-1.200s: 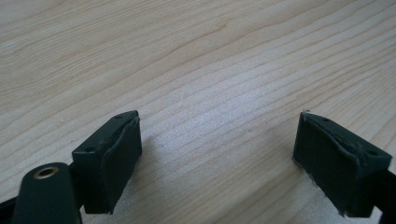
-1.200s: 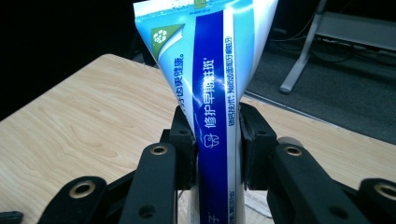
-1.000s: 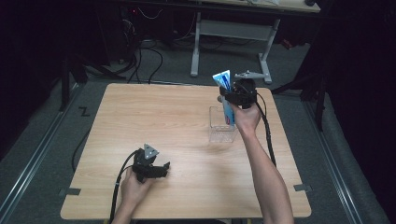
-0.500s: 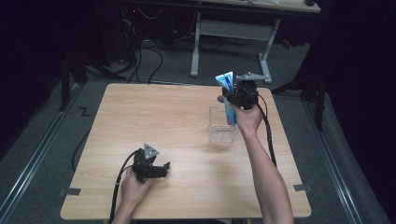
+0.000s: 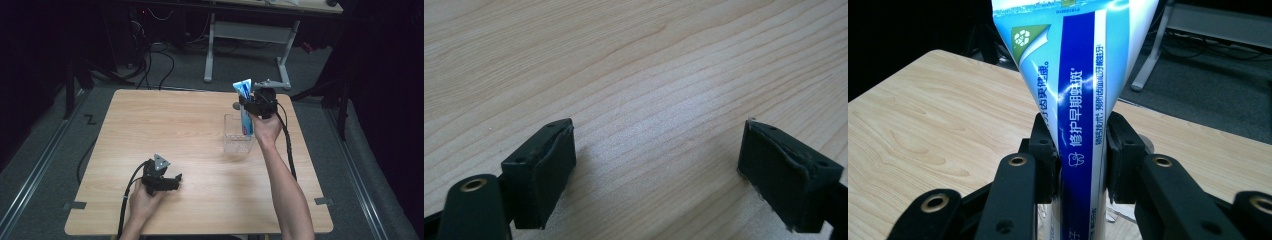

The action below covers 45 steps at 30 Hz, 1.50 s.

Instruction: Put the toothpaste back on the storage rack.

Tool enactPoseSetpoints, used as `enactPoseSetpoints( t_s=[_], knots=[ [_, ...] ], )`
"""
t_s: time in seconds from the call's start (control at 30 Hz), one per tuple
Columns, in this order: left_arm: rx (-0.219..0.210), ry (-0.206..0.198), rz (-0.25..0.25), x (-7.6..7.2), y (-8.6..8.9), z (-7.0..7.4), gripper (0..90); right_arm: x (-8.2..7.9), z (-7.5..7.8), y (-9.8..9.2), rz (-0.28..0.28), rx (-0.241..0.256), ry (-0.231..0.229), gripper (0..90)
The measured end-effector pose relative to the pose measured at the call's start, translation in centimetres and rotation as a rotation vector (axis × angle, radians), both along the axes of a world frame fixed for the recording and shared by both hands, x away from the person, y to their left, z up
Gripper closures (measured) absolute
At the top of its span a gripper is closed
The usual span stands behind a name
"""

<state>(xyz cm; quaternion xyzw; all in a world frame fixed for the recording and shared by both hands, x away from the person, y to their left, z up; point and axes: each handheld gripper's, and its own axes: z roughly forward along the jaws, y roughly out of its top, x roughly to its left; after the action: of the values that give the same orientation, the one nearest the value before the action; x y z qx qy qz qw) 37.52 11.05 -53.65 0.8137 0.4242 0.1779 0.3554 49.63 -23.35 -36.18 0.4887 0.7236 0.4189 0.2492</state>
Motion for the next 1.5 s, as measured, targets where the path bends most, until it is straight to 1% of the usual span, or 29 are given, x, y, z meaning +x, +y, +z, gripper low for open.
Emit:
enactPoseSetpoints(
  t_s=[0.2,0.33,0.4,0.53,1.0,1.1,1.2,1.43,1.5],
  knots=[
    [0.0,0.002,-0.001,0.0,0.0,0.0,15.6,-0.1,0.0,-0.3,-0.009,0.003,-0.005,70.1],
    [0.001,0.0,-0.001,0.0,0.0,0.0,15.6,0.0,-0.2,-0.6,-0.023,-0.008,-0.005,70.0],
    [0.001,0.0,0.0,0.0,0.0,0.0,15.6,0.0,-0.5,-0.7,-0.028,-0.004,0.005,70.0],
    [0.001,0.0,0.0,0.0,0.0,0.0,15.6,0.0,-0.8,-0.9,-0.032,0.001,0.01,69.9],
    [0.001,0.0,0.0,0.0,0.0,0.0,15.6,-0.2,-1.5,-1.5,-0.043,0.008,0.037,69.6],
    [0.001,0.0,0.001,0.0,0.0,0.0,15.6,-0.3,-1.7,-1.5,-0.037,0.0,0.044,69.6],
    [0.0,0.0,0.001,0.0,0.0,0.0,15.6,-0.5,-1.9,-1.6,-0.033,0.005,0.044,69.6],
    [0.001,0.0,0.001,0.0,0.0,0.0,15.6,-0.9,-2.6,-2.1,-0.036,0.015,0.064,69.7],
    [-0.001,0.0,0.002,0.0,0.0,0.0,15.6,-0.9,-2.7,-2.1,-0.03,0.008,0.068,69.7]
  ],
)
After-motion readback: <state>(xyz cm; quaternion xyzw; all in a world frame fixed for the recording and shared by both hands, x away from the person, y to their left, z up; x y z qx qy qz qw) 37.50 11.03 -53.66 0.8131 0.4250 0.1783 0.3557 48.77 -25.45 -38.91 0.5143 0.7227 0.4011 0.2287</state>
